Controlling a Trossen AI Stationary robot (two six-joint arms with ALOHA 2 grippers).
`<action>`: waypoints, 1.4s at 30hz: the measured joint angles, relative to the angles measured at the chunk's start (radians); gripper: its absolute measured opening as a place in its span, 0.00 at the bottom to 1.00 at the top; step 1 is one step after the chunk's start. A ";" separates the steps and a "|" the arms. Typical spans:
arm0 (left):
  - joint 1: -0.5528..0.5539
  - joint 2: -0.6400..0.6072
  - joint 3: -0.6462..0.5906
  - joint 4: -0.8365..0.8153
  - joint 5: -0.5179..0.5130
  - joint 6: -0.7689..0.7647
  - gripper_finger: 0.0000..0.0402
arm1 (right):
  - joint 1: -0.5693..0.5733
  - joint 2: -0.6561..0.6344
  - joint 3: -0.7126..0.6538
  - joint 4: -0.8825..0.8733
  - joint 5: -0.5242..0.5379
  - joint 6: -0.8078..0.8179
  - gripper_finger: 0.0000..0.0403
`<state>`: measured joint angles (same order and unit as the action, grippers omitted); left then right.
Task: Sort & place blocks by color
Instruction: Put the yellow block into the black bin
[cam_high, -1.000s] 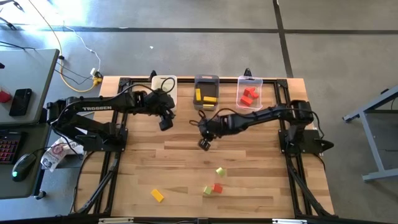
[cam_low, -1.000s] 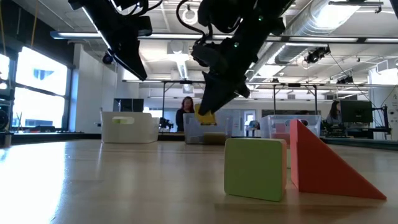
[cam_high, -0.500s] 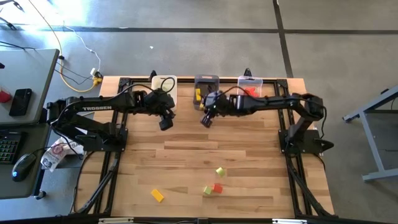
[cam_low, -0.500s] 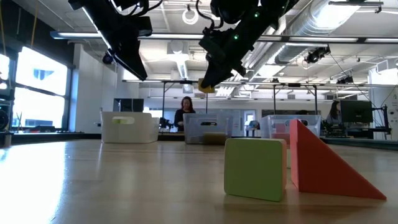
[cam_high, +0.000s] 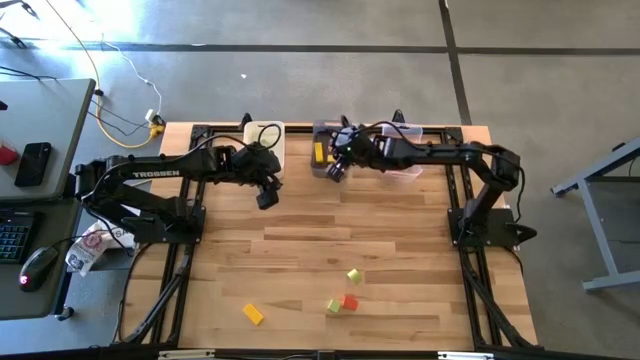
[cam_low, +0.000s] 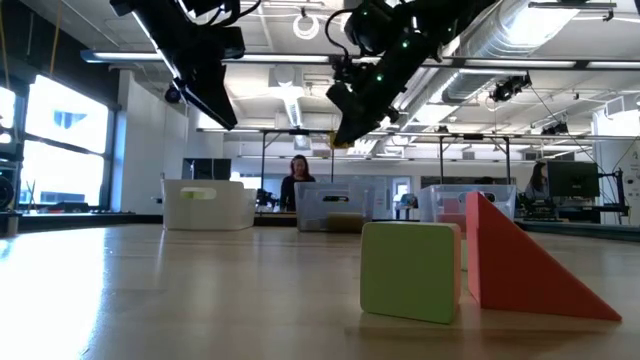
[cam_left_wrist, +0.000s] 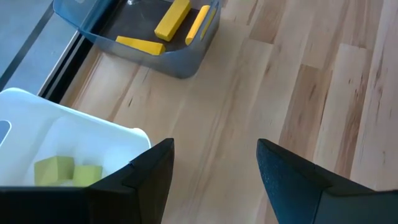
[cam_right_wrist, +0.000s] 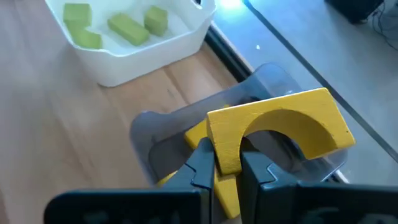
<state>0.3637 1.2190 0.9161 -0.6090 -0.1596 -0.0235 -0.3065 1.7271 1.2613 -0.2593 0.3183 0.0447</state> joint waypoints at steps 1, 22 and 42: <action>0.000 0.000 0.000 0.000 0.000 0.000 0.53 | -0.006 0.003 0.000 0.002 -0.002 -0.001 0.03; 0.000 0.000 0.000 0.000 0.000 -0.018 0.53 | -0.114 0.087 0.000 -0.041 -0.247 0.087 0.03; 0.000 0.000 0.000 0.031 0.000 -0.071 0.53 | -0.125 0.104 0.000 -0.126 -0.311 0.157 0.05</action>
<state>0.3641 1.2190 0.9157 -0.5781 -0.1596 -0.0940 -0.4316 1.8313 1.2610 -0.3852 0.0074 0.2020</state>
